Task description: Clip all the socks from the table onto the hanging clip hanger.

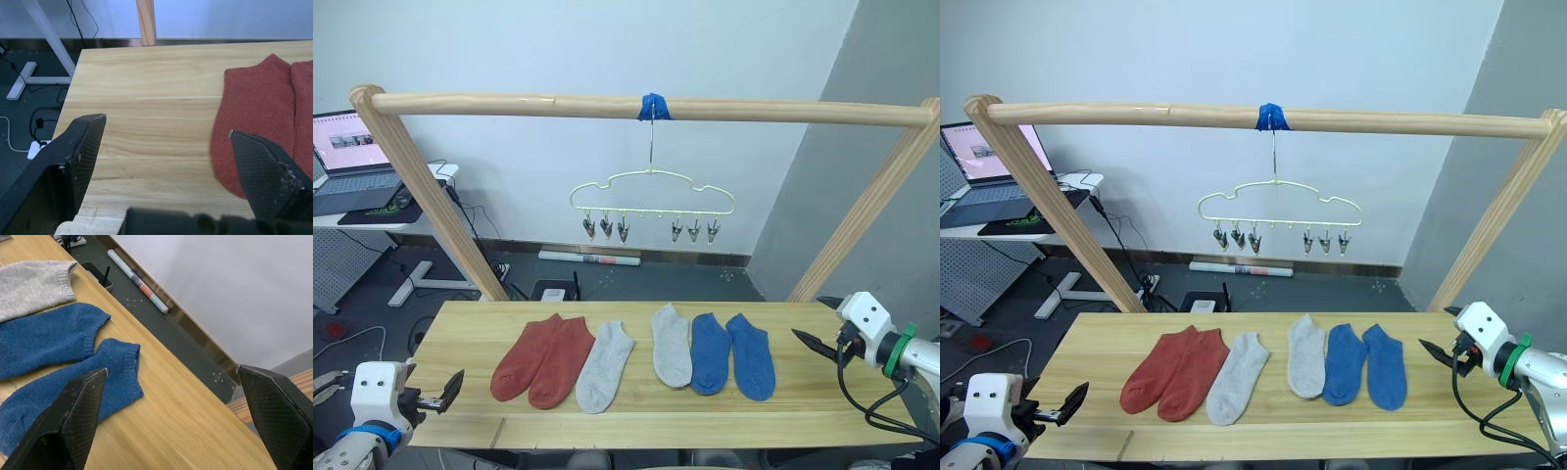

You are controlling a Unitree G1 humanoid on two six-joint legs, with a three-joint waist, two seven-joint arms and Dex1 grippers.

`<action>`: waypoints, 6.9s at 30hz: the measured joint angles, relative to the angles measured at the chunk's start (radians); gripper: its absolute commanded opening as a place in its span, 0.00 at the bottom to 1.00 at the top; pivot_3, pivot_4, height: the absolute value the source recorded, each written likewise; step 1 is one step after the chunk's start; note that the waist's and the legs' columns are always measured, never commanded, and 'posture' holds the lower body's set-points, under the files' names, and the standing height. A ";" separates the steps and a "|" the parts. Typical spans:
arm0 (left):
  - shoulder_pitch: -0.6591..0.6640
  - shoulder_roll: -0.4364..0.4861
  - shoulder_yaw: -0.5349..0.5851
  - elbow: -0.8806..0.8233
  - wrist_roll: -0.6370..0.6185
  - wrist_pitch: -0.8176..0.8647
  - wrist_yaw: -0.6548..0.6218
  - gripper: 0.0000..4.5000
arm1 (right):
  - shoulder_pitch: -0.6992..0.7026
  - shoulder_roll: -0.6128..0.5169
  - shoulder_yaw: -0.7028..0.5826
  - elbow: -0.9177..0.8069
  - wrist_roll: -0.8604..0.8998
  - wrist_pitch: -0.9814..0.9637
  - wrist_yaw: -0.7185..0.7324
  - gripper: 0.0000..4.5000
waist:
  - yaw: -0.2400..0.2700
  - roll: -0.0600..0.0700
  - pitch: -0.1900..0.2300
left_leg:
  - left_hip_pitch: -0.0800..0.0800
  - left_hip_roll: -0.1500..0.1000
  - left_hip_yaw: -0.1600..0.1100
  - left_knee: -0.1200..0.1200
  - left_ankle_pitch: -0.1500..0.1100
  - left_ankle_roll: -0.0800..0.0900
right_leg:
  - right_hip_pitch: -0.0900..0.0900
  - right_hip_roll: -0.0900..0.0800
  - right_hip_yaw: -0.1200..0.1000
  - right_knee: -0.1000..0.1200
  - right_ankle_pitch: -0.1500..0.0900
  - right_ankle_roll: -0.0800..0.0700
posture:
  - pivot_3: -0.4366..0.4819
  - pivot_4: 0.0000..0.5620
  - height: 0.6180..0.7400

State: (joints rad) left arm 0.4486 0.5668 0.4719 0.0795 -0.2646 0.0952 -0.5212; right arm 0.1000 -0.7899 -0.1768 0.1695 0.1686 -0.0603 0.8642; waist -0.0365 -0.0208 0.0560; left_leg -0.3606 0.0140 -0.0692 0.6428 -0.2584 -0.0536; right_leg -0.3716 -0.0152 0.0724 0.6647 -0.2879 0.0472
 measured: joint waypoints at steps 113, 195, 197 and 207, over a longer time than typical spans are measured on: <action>-0.743 -0.296 -0.247 -0.350 -0.051 0.145 0.294 0.61 | -0.310 0.183 0.166 -0.979 0.414 0.746 -0.299 1.00 | -0.105 -0.010 0.246 | -0.041 -0.002 -0.006 0.003 -0.002 0.001 | -0.033 -0.002 -0.003 0.000 0.010 0.006 | 0.18 0.56 1.00; -0.694 -0.094 -0.186 -0.547 -0.404 0.537 0.135 0.00 | -0.072 0.357 0.242 -0.448 -0.096 0.607 -0.541 0.00 | -0.092 -0.005 0.259 | -0.041 -0.002 -0.005 0.003 -0.002 0.001 | -0.034 -0.003 -0.001 0.000 0.010 0.008 | 0.28 0.60 1.00; -0.700 -0.084 -0.185 -0.547 -0.424 0.554 0.135 0.00 | -0.109 0.314 0.284 -0.530 -0.108 0.594 -0.489 0.00 | -0.095 -0.005 0.260 | -0.040 -0.002 -0.005 0.003 -0.002 0.001 | -0.035 -0.003 -0.001 0.001 0.010 0.008 | 0.28 0.60 1.00; -0.736 -0.082 -0.176 -0.543 -0.488 0.607 0.155 0.00 | -0.398 0.538 0.534 -0.634 -0.065 0.693 -0.416 0.00 | -0.091 -0.006 0.261 | -0.043 0.000 -0.009 0.003 -0.001 0.000 | -0.036 -0.006 -0.002 0.000 0.010 0.008 | 0.28 0.60 1.00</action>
State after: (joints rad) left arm -0.2870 0.4844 0.2960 -0.4639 -0.7526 0.7027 -0.3659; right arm -0.2978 -0.2523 0.3571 -0.4646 0.1038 0.6326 0.4478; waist -0.1272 -0.0263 0.3174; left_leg -0.4033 0.0138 -0.0782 0.6454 -0.2598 -0.0537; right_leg -0.4074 -0.0215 0.0704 0.6643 -0.2783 0.0553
